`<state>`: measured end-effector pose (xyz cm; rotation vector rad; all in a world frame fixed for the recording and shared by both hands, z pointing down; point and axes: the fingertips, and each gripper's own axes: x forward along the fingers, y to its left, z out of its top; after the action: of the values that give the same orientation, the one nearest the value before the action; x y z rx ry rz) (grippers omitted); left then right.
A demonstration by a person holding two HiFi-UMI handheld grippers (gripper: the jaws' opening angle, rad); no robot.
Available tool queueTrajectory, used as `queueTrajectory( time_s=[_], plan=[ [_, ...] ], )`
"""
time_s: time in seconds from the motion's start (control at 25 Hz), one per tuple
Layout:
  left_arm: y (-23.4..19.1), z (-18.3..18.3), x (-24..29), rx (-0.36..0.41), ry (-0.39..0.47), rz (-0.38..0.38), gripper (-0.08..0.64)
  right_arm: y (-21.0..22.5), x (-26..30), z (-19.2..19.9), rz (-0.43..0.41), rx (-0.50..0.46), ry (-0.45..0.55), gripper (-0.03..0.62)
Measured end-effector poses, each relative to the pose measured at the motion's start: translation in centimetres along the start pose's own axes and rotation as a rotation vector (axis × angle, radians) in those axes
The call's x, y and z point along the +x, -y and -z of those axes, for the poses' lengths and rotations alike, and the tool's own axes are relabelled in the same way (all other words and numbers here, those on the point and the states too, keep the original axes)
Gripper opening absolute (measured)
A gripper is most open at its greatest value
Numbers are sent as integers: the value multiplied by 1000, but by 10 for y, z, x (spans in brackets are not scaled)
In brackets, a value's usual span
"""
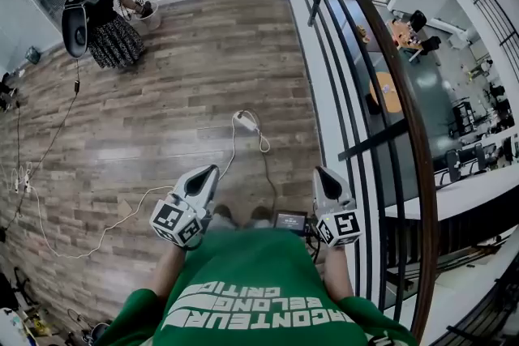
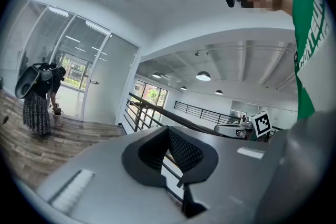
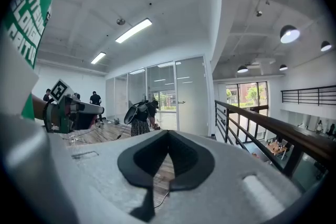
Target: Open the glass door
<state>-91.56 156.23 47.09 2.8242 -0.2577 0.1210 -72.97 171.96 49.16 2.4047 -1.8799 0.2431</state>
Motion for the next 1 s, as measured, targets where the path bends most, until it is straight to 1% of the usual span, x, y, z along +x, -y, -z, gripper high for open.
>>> queueTrajectory(
  time_s=[0.12, 0.24, 0.48, 0.68, 0.8, 0.92, 1.0],
  plan=[
    [2, 4, 5, -6, -1, 1, 17, 6, 0, 1, 5, 4, 5, -6],
    [-3, 3, 6, -9, -6, -8, 17, 6, 9, -2, -9, 1, 15, -6],
    [-7, 10, 27, -48, -29, -6, 17, 20, 21, 2, -6, 4, -24, -6],
    [-40, 16, 62, -62, -26, 13, 17, 37, 55, 7, 11, 3, -46, -6],
    [-59, 10, 94, -72, -35, 23, 17, 53, 79, 4, 31, -12, -48, -6],
    [-80, 5, 132, -74, -31, 61, 17, 77, 105, -4, 67, -16, -51, -6],
    [-98, -5, 156, -66, -24, 81, 17, 91, 127, -13, 85, -20, -45, -6]
  ],
)
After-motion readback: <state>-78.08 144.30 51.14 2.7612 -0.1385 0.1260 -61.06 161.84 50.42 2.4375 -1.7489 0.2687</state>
